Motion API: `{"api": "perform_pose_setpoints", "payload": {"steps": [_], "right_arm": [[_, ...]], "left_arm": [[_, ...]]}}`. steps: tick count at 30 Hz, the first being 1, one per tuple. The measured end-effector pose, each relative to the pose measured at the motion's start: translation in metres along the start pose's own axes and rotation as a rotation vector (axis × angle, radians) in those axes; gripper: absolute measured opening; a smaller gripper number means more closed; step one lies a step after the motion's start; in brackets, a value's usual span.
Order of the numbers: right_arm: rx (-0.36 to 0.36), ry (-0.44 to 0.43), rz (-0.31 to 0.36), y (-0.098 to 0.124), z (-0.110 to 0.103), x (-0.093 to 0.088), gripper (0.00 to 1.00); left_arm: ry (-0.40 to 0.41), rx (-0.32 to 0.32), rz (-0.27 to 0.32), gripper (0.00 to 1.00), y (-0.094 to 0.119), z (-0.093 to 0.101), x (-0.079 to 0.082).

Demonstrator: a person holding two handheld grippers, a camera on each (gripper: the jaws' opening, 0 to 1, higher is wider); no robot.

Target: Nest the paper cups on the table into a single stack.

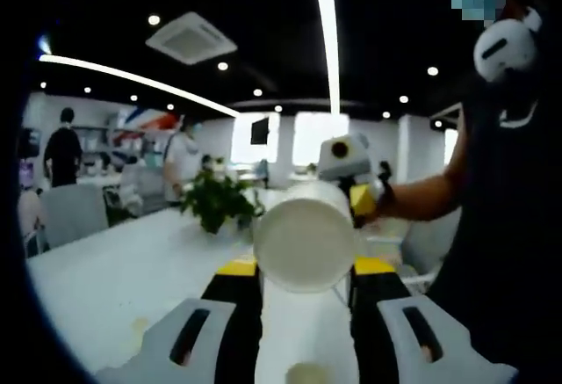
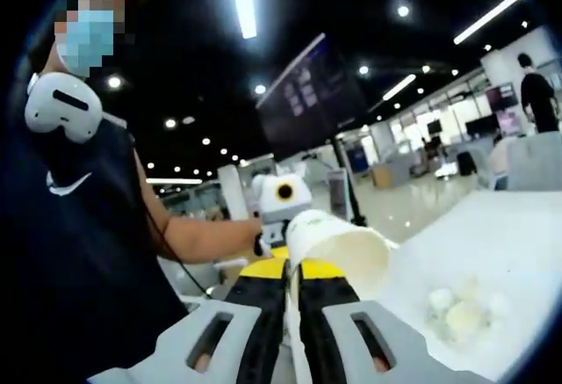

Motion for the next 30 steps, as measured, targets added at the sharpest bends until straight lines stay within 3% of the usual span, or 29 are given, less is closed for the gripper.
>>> {"api": "perform_pose_setpoints", "payload": {"steps": [4, 10, 14, 17, 18, 19, 24, 30], "right_arm": [[-0.012, 0.012, 0.003, 0.001, 0.002, 0.002, 0.0], [-0.026, 0.03, -0.037, 0.001, 0.004, 0.002, 0.0], [-0.048, 0.041, -0.079, 0.002, 0.006, -0.001, 0.0], [-0.069, 0.058, -0.107, 0.001, 0.008, -0.006, 0.0], [-0.083, 0.054, -0.116, 0.001, 0.01, -0.007, 0.0], [-0.105, 0.051, -0.133, 0.001, 0.012, -0.009, 0.0], [-0.124, 0.026, -0.19, -0.003, 0.014, -0.015, 0.0], [-0.155, 0.067, -0.272, -0.006, 0.024, -0.014, 0.0]], "left_arm": [[0.003, 0.026, 0.005, 0.46, 0.001, -0.004, 0.001], [0.026, 0.171, 0.008, 0.7, 0.013, -0.023, -0.006], [0.011, 0.305, -0.01, 0.82, 0.028, -0.045, -0.017], [0.005, 0.329, -0.016, 0.91, 0.034, -0.049, -0.025], [0.003, 0.373, -0.027, 0.99, 0.038, -0.054, -0.028], [0.005, 0.412, -0.055, 0.98, 0.045, -0.059, -0.034], [0.038, 0.476, -0.113, 0.99, 0.065, -0.071, -0.05], [0.012, 0.529, -0.111, 0.99, 0.08, -0.088, -0.056]]}}
Point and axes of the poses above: the point that each gripper's makers call its tool centre point, and the gripper's own axes: y roughly backward along the fingers, z roughly to its right, x roughly out of its top, the point moved 2 cm from there along y, roughly backward along the fingers, and after that the axes turned 9 degrees about y, right-handed, at the moved point
